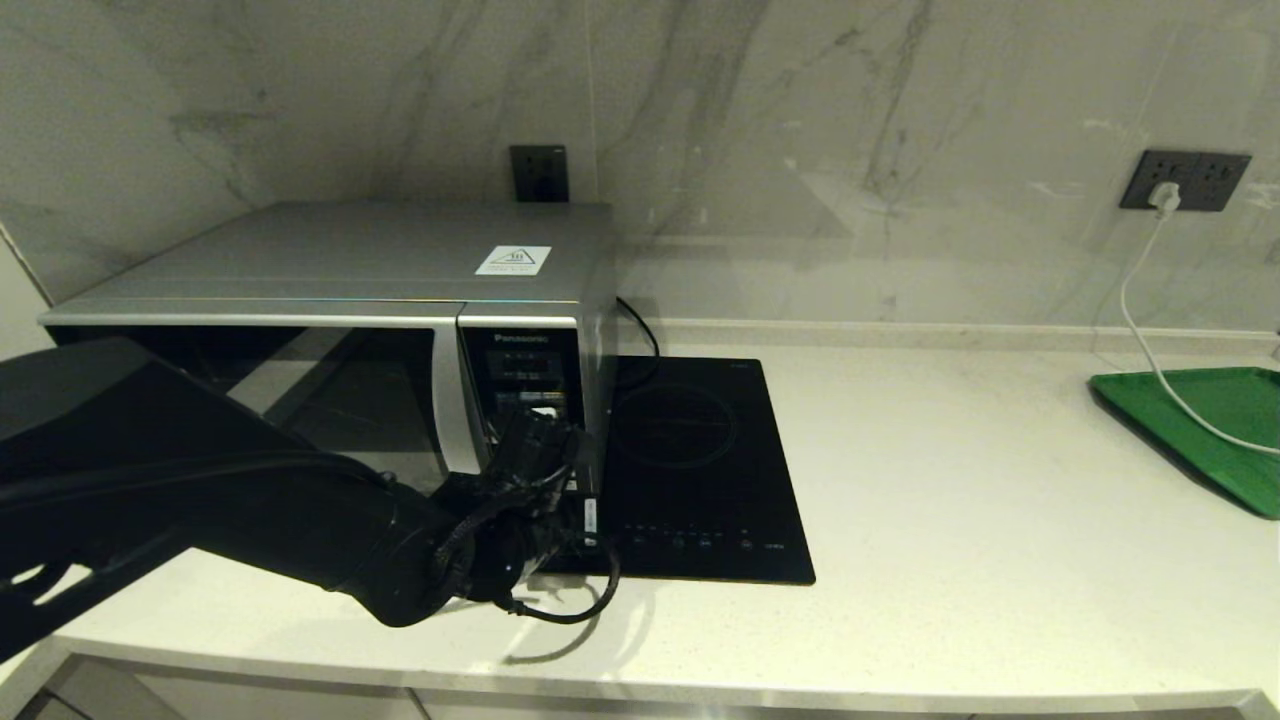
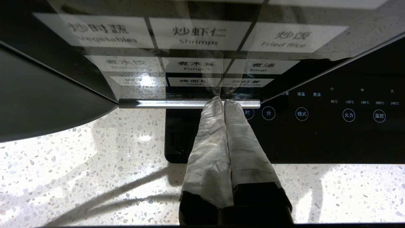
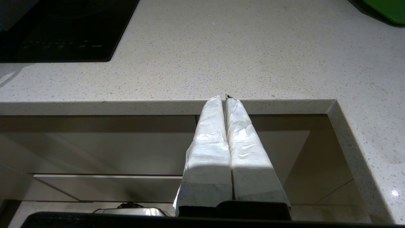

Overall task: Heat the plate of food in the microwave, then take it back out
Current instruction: Open the microwave oven

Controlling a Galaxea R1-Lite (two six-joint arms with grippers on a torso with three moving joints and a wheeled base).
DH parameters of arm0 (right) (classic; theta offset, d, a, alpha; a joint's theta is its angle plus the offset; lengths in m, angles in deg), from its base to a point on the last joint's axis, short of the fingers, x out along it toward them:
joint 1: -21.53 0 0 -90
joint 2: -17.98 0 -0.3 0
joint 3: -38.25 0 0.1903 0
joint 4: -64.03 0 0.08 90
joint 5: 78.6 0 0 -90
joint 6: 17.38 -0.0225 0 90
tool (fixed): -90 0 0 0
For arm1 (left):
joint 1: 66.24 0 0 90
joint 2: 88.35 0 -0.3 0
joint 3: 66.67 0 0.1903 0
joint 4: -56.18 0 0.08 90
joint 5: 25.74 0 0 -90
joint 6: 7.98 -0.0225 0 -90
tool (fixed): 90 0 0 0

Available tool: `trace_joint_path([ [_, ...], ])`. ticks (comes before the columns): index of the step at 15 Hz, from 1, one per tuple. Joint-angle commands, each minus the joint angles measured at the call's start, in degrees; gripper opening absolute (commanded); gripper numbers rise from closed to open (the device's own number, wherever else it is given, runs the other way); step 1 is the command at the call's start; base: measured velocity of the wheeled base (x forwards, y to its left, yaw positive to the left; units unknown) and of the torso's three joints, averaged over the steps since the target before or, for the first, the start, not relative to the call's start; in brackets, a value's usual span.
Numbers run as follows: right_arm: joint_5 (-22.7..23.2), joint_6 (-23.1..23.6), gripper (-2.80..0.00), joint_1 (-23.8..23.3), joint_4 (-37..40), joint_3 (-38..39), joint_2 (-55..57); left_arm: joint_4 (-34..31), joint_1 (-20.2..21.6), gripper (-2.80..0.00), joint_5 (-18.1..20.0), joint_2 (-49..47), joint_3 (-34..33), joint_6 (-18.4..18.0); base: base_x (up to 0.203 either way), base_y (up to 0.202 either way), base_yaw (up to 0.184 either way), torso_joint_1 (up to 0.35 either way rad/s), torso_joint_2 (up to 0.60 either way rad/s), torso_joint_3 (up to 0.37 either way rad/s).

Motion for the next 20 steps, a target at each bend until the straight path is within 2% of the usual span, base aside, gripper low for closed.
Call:
trace_joint_path([
  [1,-0.02,-0.02,-2.80,0.06,0.07,-0.01,0.04,0.14,0.06,-2.80,-0.21,0.38,0.06,0.15,0.000,0.000,0.000,0.000,0.00,0.000],
  [6,-0.02,-0.09,-2.80,0.10,0.07,-0.01,0.00,-0.02,-0.20,-2.80,-0.24,1.26,-0.99,0.41,0.000,0.000,0.000,0.000,0.00,0.000],
  [10,-0.02,-0.07,-2.80,0.01,0.07,-0.01,0.00,-0.08,-0.65,-2.80,0.12,4.43,-4.27,0.51,0.000,0.000,0.000,0.000,0.00,0.000],
  [15,-0.02,0.00,-2.80,0.01,0.07,-0.01,0.00,-0.84,-6.97,-2.80,0.10,13.79,-13.22,2.58,0.000,0.000,0.000,0.000,0.00,0.000],
  [17,-0.02,-0.09,-2.80,0.01,0.07,-0.01,0.00,-4.54,-8.00,-2.80,-0.21,21.43,-15.22,2.90,0.000,0.000,0.000,0.000,0.00,0.000],
  [20,-0.02,-0.08,-2.80,0.10,0.07,-0.01,0.00,-16.72,-8.25,-2.80,-0.35,36.30,-14.74,2.88,0.000,0.000,0.000,0.000,0.00,0.000],
])
